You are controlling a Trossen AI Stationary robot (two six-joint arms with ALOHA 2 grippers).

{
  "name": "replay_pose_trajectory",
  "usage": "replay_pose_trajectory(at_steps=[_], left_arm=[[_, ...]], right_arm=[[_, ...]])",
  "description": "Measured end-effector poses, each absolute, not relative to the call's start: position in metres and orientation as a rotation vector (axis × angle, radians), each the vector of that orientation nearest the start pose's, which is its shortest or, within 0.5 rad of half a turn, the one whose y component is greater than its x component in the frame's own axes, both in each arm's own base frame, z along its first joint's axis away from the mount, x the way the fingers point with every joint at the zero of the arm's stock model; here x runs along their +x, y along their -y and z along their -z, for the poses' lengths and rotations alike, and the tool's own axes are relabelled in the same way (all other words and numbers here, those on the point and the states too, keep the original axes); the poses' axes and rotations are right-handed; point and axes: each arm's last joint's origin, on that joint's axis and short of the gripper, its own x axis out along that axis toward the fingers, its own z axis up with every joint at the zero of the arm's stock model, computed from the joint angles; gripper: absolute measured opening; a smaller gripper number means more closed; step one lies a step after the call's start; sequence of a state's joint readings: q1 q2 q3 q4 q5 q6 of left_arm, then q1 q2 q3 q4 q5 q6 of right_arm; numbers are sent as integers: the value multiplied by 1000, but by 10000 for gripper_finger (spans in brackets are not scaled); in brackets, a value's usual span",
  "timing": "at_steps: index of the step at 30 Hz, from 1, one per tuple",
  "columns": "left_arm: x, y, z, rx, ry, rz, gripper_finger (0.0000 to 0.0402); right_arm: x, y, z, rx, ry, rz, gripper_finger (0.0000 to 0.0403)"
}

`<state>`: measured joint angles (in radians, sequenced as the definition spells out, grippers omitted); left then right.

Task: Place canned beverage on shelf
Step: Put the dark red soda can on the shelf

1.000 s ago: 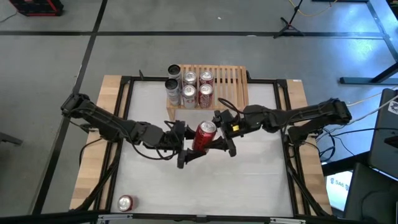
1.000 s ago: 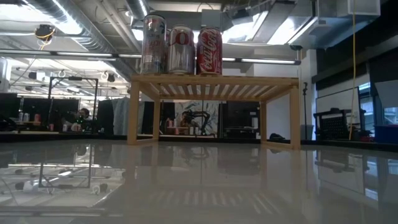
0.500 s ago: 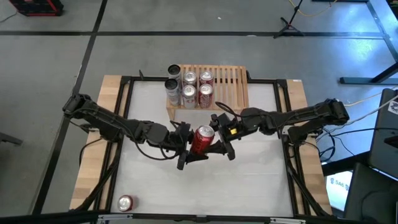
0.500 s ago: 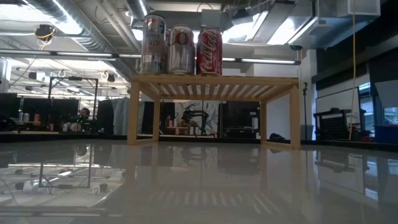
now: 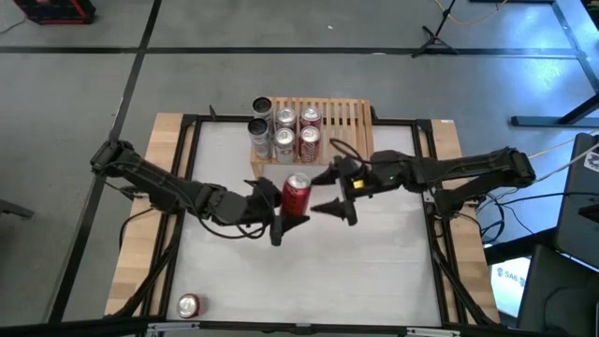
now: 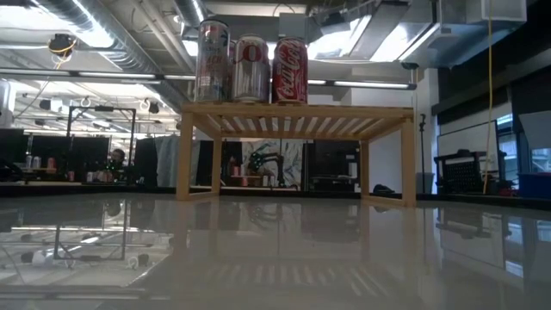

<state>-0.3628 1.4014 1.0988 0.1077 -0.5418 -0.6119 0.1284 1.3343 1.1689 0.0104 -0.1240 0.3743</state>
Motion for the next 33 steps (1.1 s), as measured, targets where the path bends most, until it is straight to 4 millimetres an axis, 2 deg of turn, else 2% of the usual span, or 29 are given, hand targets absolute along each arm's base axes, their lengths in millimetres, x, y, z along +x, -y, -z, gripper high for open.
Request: replay_pose_trajectory(at_steps=[7,20,33], left_arm=[[300,97,-331,-497,-50,-405,277],[300,98,-330,-450,-70,-380,277],[301,95,-329,-425,-89,-362,279]], right_arm=[[307,-39,-371,388,-79,-89,355],[346,-44,-347,479,10,-87,355],[366,-45,-356,434,83,-55,353]])
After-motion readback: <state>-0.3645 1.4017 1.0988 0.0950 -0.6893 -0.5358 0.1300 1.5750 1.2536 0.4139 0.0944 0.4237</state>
